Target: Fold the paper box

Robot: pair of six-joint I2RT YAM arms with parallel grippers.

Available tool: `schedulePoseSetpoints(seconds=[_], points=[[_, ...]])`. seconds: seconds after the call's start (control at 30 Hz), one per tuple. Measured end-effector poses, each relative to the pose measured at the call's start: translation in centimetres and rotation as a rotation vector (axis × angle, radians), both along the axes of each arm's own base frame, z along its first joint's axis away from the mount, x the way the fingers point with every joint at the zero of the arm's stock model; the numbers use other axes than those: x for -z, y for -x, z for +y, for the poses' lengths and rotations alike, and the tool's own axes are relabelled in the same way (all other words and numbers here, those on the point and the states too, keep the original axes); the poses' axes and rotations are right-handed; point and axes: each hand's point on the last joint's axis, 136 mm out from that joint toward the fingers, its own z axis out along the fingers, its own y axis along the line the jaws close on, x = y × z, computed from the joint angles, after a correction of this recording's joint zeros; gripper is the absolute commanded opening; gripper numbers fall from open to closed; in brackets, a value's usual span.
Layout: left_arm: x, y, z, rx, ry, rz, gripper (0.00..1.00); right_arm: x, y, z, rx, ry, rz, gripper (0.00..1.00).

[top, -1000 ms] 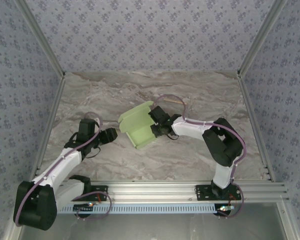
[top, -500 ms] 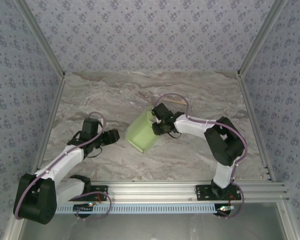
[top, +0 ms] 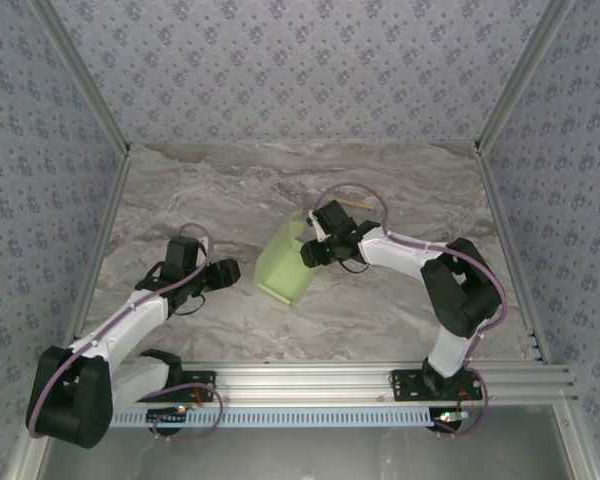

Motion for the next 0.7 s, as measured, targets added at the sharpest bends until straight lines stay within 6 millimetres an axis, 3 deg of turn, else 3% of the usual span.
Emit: schedulePoseSetpoints(seconds=[0.3, 0.7], points=[[-0.6, -0.4, -0.1, 0.006, 0.001, -0.017, 0.67, 0.4, 0.3, -0.3, -0.04, -0.082, 0.04, 0.54], [-1.4, -0.9, -0.1, 0.008, -0.007, -0.042, 0.68, 1.0, 3.4, 0.4, -0.109, -0.145, 0.098, 0.5]])
